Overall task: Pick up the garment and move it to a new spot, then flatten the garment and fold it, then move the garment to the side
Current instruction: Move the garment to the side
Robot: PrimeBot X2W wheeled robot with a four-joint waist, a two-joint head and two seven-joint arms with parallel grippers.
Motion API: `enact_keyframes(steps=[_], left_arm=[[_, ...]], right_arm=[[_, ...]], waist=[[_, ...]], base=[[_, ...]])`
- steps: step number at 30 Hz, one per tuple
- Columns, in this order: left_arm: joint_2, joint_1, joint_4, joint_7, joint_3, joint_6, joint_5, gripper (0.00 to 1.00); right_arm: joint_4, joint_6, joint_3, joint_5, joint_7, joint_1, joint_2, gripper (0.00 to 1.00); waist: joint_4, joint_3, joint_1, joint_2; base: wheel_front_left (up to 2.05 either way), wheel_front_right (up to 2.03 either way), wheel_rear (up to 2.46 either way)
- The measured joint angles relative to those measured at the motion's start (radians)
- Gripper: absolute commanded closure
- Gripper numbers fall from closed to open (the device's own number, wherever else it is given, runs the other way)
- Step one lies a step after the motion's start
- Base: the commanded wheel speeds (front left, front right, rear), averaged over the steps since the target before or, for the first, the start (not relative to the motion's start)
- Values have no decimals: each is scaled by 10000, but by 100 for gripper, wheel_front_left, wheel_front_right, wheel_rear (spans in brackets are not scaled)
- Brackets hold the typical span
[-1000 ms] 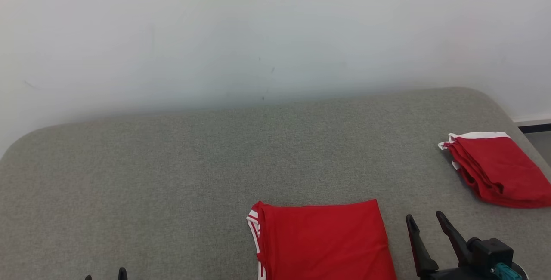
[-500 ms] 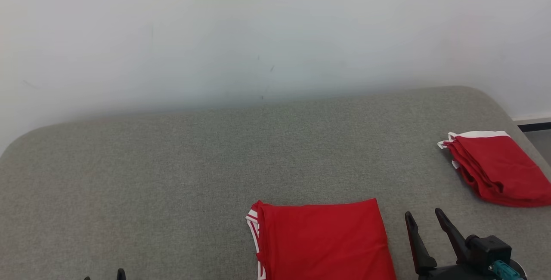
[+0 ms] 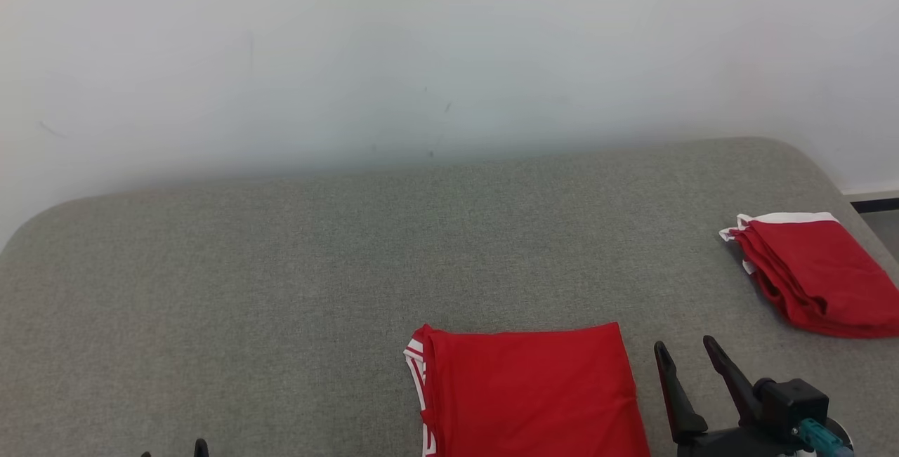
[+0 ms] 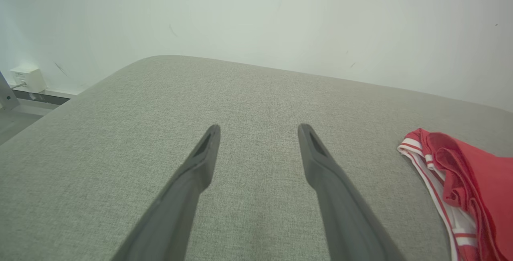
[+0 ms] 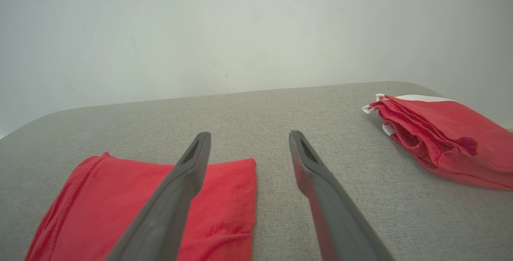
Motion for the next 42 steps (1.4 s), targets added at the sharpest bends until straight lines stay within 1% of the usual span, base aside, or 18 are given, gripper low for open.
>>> enact_keyframes(steps=[3, 6, 10, 14, 17, 22, 23, 24, 26, 33, 40, 42], left_arm=[[-2, -2, 29, 0, 0, 0, 0, 0], [-2, -2, 79, 0, 0, 0, -12, 0], [-4, 0, 84, 0, -2, 0, -81, 0], [-4, -17, 84, 0, -50, 0, -119, 0], [-4, -55, 63, 0, -90, 0, -165, 0], [-6, -105, 59, 0, -157, 0, -211, 0], [-6, -114, 59, 0, -178, 0, -211, 0], [-6, -114, 59, 0, -178, 0, -211, 0], [-8, -203, 52, 0, -238, 0, -211, 0], [-8, -247, 52, 0, -410, 0, -215, 0], [-8, -468, 17, 0, -591, 0, -211, 0], [-8, -505, 8, 0, -623, 0, -211, 0]], right_arm=[[-98, 0, -31, 4, 259, -69, -23, 0], [-159, 0, -40, 167, 984, -99, -38, 0], [-353, 0, -58, 523, 2343, -241, -105, 0], [-581, 0, -127, 765, 4103, -329, -146, 0], [-838, 0, -182, 984, 5212, -378, -161, 0], [-832, 0, -443, 957, 7005, -504, -134, 0], [-815, 0, -500, 905, 7317, -505, -100, 0], [-815, 0, -500, 905, 7317, -505, -100, 0], [-717, 0, -706, 715, 8040, -511, -13, 0], [-543, 0, -1072, 378, 8594, -570, 483, 0], [-336, 0, -1774, -610, 8644, -758, 665, 0], [-295, 0, -1912, -736, 8746, -813, 777, 0]], waist=[[-1, 21, 0, 0], [-22, 44, 0, 0], [-54, 98, 0, 1], [-32, 177, 0, 0], [17, 262, 0, 0], [153, 433, 0, 0], [196, 461, 0, 0], [196, 461, 0, 0], [331, 558, 0, 0], [685, 730, 0, 0], [981, 1034, 0, 0], [1057, 1154, 0, 1]], base=[[0, 0, 0], [0, 0, 0], [0, 0, 0], [0, 0, 0], [0, 0, 0], [0, 0, 0], [0, 0, 0], [0, 0, 0], [0, 0, 0], [0, 0, 0], [0, 0, 0], [0, 0, 0]])
